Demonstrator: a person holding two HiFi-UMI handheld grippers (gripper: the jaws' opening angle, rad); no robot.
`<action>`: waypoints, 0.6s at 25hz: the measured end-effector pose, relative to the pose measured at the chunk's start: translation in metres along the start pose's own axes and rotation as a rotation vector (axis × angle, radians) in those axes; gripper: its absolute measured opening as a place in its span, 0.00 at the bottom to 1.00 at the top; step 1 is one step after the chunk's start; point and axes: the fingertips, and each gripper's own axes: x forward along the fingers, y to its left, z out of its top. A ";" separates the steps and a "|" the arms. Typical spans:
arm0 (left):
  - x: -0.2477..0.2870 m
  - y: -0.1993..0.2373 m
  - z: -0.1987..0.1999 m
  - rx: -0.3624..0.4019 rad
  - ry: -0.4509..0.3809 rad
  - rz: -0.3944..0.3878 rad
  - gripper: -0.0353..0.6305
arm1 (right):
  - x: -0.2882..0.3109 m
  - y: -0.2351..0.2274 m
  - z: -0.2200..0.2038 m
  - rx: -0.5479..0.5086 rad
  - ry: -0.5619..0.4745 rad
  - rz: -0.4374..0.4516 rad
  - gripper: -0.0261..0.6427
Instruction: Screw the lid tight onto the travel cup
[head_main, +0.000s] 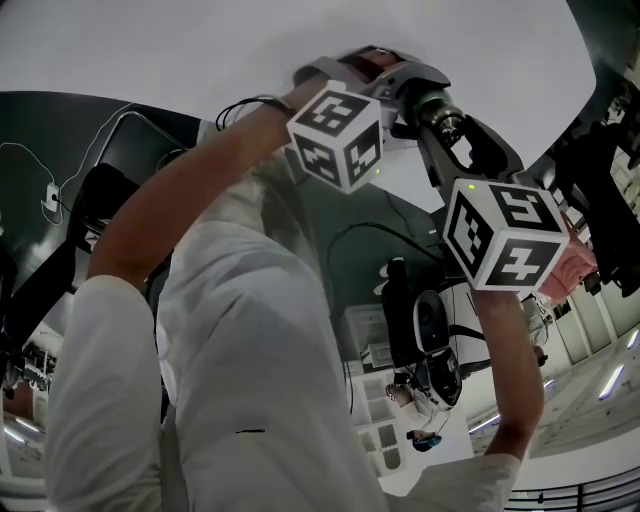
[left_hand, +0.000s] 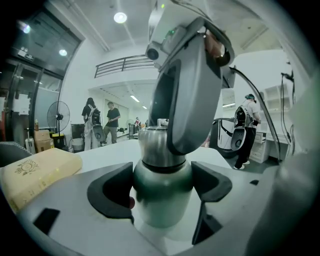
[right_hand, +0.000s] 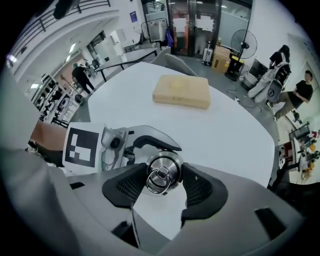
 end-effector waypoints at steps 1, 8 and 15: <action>0.000 0.000 0.000 0.000 -0.001 0.001 0.58 | 0.001 0.001 0.000 0.007 0.004 0.005 0.37; -0.001 -0.001 -0.001 -0.002 -0.007 -0.004 0.58 | -0.005 0.011 0.003 -0.197 0.012 0.017 0.47; 0.001 0.000 -0.002 -0.006 -0.005 -0.007 0.58 | -0.025 0.019 0.009 -0.707 0.077 0.064 0.47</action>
